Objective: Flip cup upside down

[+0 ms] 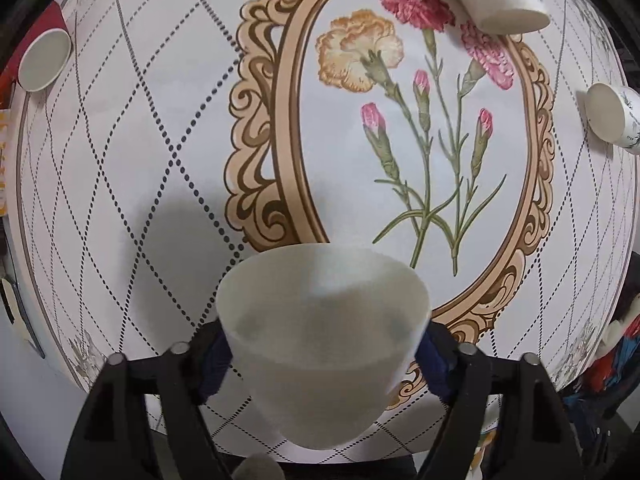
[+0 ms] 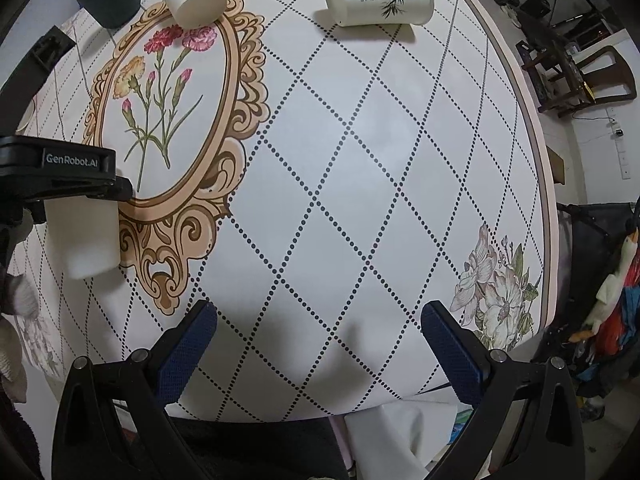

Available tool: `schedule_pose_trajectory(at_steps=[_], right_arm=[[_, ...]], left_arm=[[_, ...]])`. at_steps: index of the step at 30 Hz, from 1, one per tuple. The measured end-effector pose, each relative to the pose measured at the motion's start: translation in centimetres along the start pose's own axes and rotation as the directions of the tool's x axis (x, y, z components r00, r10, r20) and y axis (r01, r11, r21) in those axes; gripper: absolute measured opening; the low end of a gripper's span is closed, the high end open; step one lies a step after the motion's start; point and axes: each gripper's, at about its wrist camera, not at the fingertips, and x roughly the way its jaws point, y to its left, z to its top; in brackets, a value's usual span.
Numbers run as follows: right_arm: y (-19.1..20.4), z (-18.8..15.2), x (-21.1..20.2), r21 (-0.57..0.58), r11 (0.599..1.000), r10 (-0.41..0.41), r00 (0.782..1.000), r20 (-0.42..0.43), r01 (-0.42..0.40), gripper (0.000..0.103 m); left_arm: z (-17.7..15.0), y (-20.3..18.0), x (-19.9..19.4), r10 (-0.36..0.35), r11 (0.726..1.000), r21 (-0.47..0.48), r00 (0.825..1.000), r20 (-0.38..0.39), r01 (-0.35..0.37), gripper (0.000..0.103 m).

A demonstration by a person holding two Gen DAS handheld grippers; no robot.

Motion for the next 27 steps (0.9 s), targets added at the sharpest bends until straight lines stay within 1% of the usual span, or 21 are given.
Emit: schedule_pose_trajectory(at_steps=[2,5,7,10,13,14,15,17,19,20,22,24,26,27], right_arm=[[-0.1,0.0,-0.2,-0.001,1.000,0.001,1.000,0.007,-0.001,0.103],[-0.1,-0.1,-0.4,-0.001,1.000,0.004,1.000,0.014,-0.004,0.103],[-0.1,-0.2,-0.6,-0.002,1.000,0.006,1.000,0.017,-0.006,0.103],[0.1,-0.3,-0.9,0.000,1.000,0.010,1.000,0.020,-0.010,0.103],[0.1,-0.7,-1.4,0.003,1.000,0.030,0.999,0.026,-0.030,0.103],[0.1,-0.8,-1.6,0.002,0.999,0.035,0.999,0.028,-0.035,0.103],[0.1,-0.9,-1.9,-0.001,0.999,0.046,0.998,0.035,-0.046,0.103],[0.4,-1.0,-2.5,-0.010,0.998,0.066,0.997,0.038,-0.066,0.103],[1.0,-1.3,-3.4,-0.023,0.995,0.094,0.994,0.047,-0.093,0.103],[1.3,-1.4,-3.9,-0.031,0.994,0.110,0.993,0.051,-0.108,0.103],[2.3,-1.5,-5.0,-0.056,0.989,0.142,0.988,0.058,-0.139,0.103],[3.5,-1.6,-6.0,-0.082,0.983,0.171,0.983,0.062,-0.166,0.103],[4.7,-1.8,-6.9,-0.110,0.977,0.193,0.979,0.070,-0.185,0.103],[5.4,-2.0,-7.2,-0.124,0.973,0.202,0.977,0.072,-0.192,0.103]], left_arm=[[0.8,-1.1,0.3,-0.001,1.000,-0.003,1.000,0.012,0.001,0.085],[0.2,-1.6,0.0,-0.007,1.000,-0.001,1.000,0.022,0.007,0.085],[0.9,-1.0,-0.3,-0.008,1.000,-0.001,1.000,0.029,0.008,0.085],[0.8,-0.3,-1.1,-0.014,1.000,-0.001,0.999,0.048,0.014,0.085],[-0.2,0.3,-3.1,-0.016,1.000,0.000,0.995,0.099,0.016,0.085],[0.5,0.6,-4.0,-0.010,1.000,-0.002,0.992,0.126,0.011,0.085],[0.4,1.6,-5.0,0.001,1.000,-0.003,0.989,0.149,0.000,0.085],[-1.1,2.7,-7.1,0.030,1.000,-0.010,0.979,0.201,-0.028,0.086],[-3.7,3.8,-9.1,0.073,0.997,-0.026,0.967,0.243,-0.069,0.085],[-4.3,5.3,-9.5,0.094,0.995,-0.037,0.962,0.255,-0.088,0.085],[-6.2,7.0,-10.7,0.115,0.993,-0.058,0.957,0.265,-0.103,0.085],[-8.4,8.2,-12.4,0.154,0.987,-0.080,0.950,0.272,-0.137,0.085],[-10.1,9.1,-12.2,0.176,0.983,-0.102,0.947,0.269,-0.153,0.085],[-9.4,9.8,-12.1,0.177,0.982,-0.108,0.948,0.263,-0.154,0.085]])
